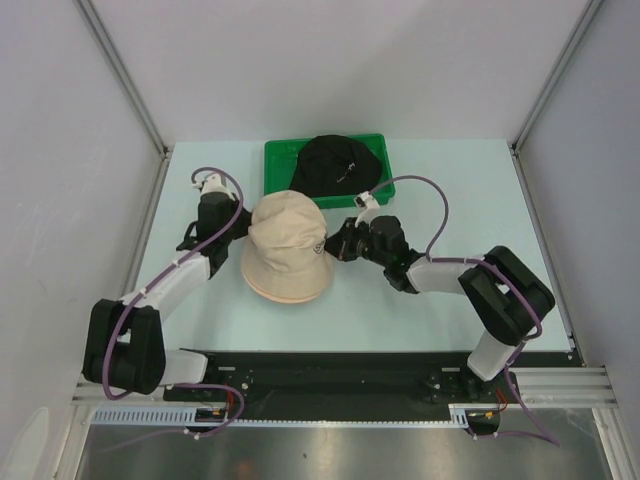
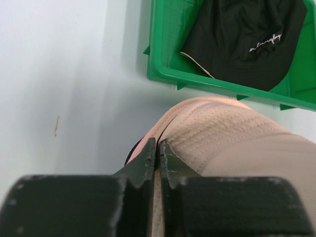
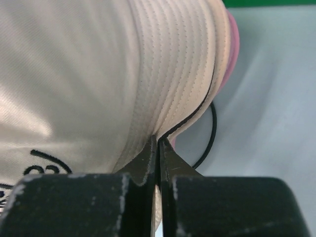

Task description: Stack the hats

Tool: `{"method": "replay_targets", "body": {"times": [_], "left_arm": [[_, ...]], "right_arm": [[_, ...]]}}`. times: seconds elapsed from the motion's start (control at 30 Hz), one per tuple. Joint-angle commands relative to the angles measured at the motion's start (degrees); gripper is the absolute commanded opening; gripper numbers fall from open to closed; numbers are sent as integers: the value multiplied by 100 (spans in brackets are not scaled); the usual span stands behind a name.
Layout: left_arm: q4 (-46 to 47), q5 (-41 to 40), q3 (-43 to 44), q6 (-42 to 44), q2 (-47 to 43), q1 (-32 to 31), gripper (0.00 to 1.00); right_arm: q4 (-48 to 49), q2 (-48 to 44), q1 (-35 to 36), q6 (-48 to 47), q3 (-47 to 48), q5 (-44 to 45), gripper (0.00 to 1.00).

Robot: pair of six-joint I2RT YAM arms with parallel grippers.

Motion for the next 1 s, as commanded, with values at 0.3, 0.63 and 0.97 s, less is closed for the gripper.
{"method": "replay_targets", "body": {"times": [0.3,0.63,0.97], "left_arm": [[-2015,-767,319,-212,-1190,657,100],[-2155,886,-1079,-951,-3379,984,100],[-3078,1080,-1554,-1426,-4724,992,100]], "right_arm": [[-1754,-889,1209,655,-575,1322,9],[-2430,-1802,1466,690,-663,1709,71],[-2906,-3316,-158,-57,-743,421,81]]}}
